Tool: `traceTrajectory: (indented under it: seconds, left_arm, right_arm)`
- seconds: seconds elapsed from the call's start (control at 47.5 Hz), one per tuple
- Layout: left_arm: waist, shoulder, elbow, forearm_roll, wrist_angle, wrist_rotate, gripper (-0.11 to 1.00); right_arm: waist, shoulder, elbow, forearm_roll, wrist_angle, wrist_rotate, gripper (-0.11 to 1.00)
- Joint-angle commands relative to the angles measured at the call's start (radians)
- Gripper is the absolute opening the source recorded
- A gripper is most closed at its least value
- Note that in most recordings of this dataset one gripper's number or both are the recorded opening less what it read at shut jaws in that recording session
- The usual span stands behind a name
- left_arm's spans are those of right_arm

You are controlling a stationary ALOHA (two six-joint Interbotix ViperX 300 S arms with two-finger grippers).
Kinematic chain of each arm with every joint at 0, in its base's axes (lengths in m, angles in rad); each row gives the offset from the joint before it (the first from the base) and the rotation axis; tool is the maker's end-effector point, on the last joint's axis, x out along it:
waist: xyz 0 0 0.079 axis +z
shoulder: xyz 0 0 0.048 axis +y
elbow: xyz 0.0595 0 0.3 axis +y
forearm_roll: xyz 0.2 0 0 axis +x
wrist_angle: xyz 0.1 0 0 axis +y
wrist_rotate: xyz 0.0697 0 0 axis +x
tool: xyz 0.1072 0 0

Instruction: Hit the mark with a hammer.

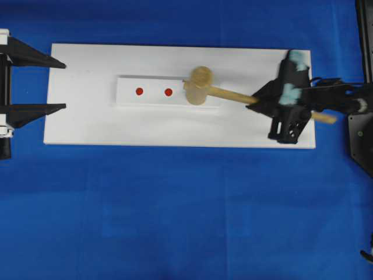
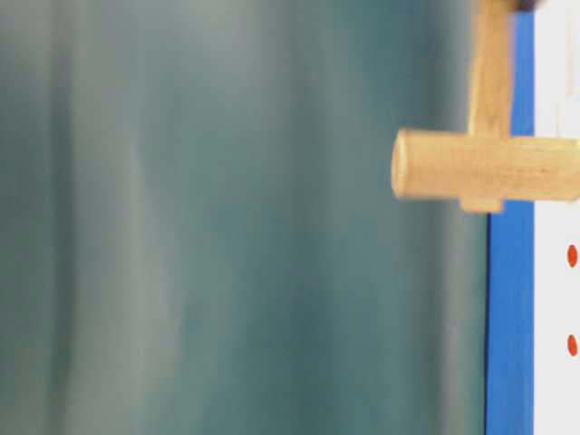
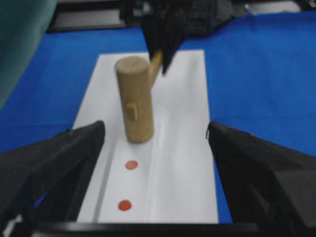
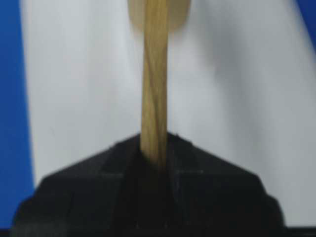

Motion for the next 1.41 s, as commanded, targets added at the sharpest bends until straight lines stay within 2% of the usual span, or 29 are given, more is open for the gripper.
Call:
traceTrajectory:
  seconds: [0.0,0.147,0.337,0.463,0.568,0.905,1.388]
  left_arm:
    - [0.003,0.003,-0.008,-0.002,-0.006,-0.002,0.82]
    - [0.003,-0.003,-0.009,-0.002,-0.003,-0.002,0.82]
    - [0.003,-0.008,-0.009,-0.002,-0.005,0.000,0.82]
    - [0.003,-0.006,-0.009,-0.002,-0.003,-0.002,0.82]
    - [0.003,-0.008,-0.008,-0.002,-0.005,-0.002,0.82]
    - [0.003,-0.006,-0.008,-0.002,-0.003,-0.002,0.82]
    - [0.003,-0.003,-0.008,-0.002,-0.005,-0.002,0.82]
  right_arm:
    - [0.003,0.037,-0.034,0.006,0.017,-0.002,0.02]
    - [0.005,-0.014,-0.035,0.005,-0.002,-0.008,0.02]
    - [0.005,-0.161,-0.043,-0.002,-0.014,-0.014,0.02]
    - [0.003,-0.261,-0.046,-0.015,-0.014,-0.015,0.02]
    - [0.005,-0.291,-0.044,-0.029,-0.014,-0.015,0.02]
    - [0.006,-0.241,-0.080,-0.032,-0.014,-0.023,0.02]
    - [0.057,0.005,-0.324,-0.055,-0.009,-0.025,0.02]
